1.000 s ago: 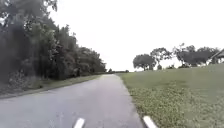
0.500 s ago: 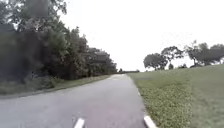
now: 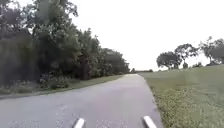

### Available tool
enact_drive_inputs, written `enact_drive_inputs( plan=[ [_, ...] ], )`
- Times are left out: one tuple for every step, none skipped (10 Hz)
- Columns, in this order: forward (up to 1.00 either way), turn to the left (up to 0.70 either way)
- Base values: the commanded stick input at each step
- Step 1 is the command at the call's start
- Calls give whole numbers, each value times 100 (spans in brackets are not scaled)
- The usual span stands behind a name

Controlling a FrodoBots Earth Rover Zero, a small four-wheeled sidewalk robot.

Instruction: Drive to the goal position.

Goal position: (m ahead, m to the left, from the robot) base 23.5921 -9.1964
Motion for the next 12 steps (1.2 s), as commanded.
enact_drive_inputs(
  plan=[
    [70,29],
    [70,0],
    [70,0],
    [70,0],
    [70,0],
    [70,0],
    [70,0],
    [70,0],
    [70,0],
    [70,0],
    [70,0],
    [70,0]
  ],
)
